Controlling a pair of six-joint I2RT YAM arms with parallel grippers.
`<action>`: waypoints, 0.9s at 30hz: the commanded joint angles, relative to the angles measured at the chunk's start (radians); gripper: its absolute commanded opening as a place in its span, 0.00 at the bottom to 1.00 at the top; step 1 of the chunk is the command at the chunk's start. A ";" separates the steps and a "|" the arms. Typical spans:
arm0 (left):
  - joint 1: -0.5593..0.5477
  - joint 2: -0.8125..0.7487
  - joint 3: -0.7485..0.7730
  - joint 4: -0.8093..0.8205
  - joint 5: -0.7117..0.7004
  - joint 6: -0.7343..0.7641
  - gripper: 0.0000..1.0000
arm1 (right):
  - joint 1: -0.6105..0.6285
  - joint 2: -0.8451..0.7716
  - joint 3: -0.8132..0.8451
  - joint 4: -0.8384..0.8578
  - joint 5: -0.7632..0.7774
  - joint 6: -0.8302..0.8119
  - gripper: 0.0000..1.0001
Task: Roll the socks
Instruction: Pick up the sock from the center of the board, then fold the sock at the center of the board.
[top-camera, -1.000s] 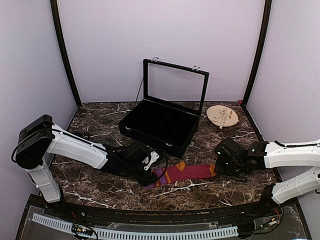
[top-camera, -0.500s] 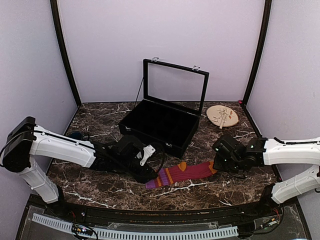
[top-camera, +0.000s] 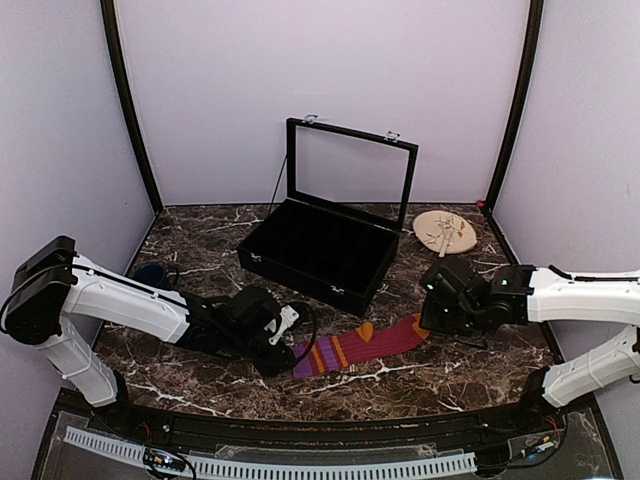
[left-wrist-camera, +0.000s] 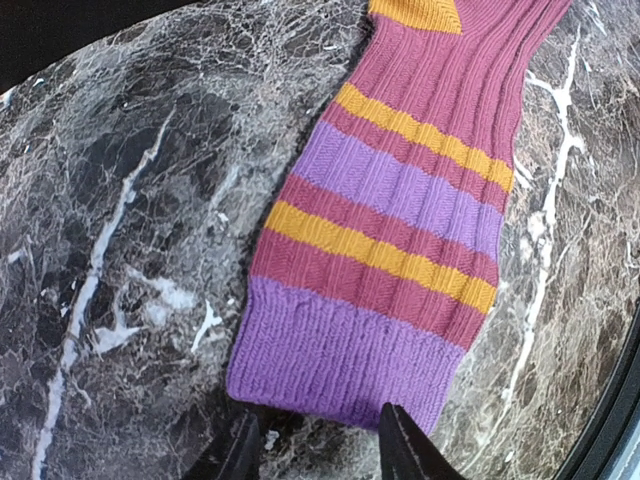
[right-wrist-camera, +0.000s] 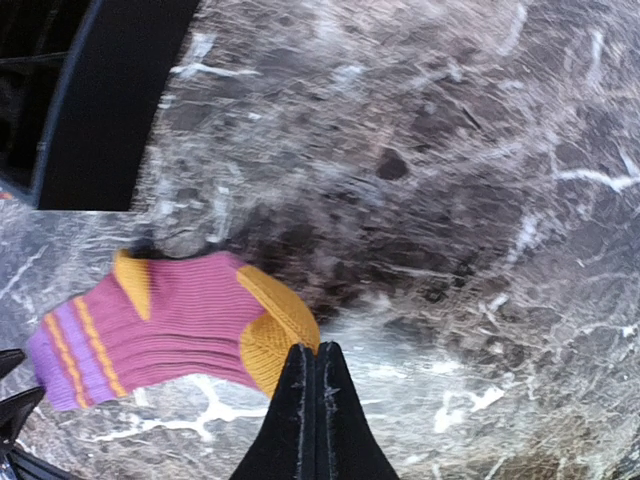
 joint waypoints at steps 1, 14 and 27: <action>-0.001 -0.002 -0.012 -0.028 -0.010 -0.016 0.42 | 0.035 0.043 0.073 -0.009 0.018 -0.022 0.00; -0.001 0.020 -0.040 0.006 0.000 -0.036 0.38 | 0.183 0.194 0.259 -0.014 0.046 -0.006 0.00; -0.001 0.013 -0.075 0.065 0.030 -0.068 0.34 | 0.276 0.360 0.441 0.028 0.011 -0.047 0.00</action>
